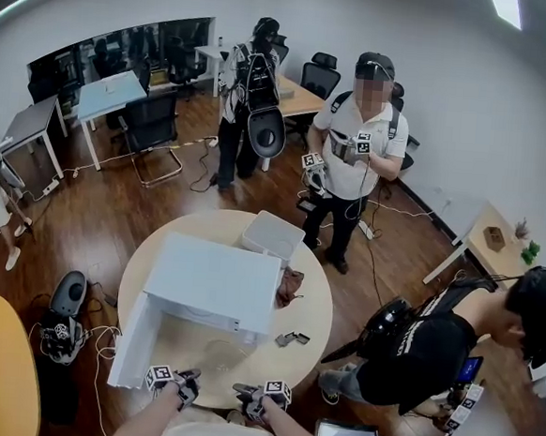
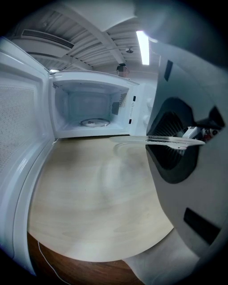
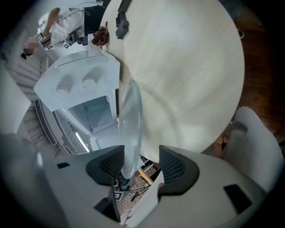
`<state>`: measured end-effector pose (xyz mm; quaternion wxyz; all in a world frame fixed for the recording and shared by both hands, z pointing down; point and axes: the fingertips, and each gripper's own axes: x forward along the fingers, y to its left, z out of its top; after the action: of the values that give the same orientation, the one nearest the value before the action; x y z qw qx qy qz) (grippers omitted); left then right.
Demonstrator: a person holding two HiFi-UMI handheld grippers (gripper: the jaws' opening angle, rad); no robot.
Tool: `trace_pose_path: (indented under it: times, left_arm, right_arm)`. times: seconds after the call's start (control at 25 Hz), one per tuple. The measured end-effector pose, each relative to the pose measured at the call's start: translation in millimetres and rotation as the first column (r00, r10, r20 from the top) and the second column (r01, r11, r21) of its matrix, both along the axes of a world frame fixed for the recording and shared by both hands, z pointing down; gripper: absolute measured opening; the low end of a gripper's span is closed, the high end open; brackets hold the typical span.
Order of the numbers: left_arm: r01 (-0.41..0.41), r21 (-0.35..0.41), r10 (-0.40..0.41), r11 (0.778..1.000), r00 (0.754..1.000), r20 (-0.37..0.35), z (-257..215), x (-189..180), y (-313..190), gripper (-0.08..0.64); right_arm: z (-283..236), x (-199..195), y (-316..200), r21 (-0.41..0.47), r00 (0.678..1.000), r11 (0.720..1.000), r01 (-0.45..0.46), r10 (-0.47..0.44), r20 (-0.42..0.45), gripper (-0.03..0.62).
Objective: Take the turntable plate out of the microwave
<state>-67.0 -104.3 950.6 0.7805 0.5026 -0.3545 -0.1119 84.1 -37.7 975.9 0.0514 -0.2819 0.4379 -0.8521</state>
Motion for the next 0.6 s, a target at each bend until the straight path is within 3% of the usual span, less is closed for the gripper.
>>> trace_pose_path:
  times: [0.48,0.6]
  left_arm:
    - [0.02,-0.03,-0.019,0.999,0.999,0.029,9.1,0.7,31.4,0.034]
    - [0.011,-0.004,-0.011,1.0,0.998,0.055,9.9,2.1,15.8,0.034]
  right_arm:
    - [-10.5,-14.7,42.3,-0.069,1.0,0.998,-0.001,0.0,-0.009,0.241]
    - [-5.8,-10.1,26.8,-0.052,0.999,0.998,-0.021,0.02,-0.035,0.197]
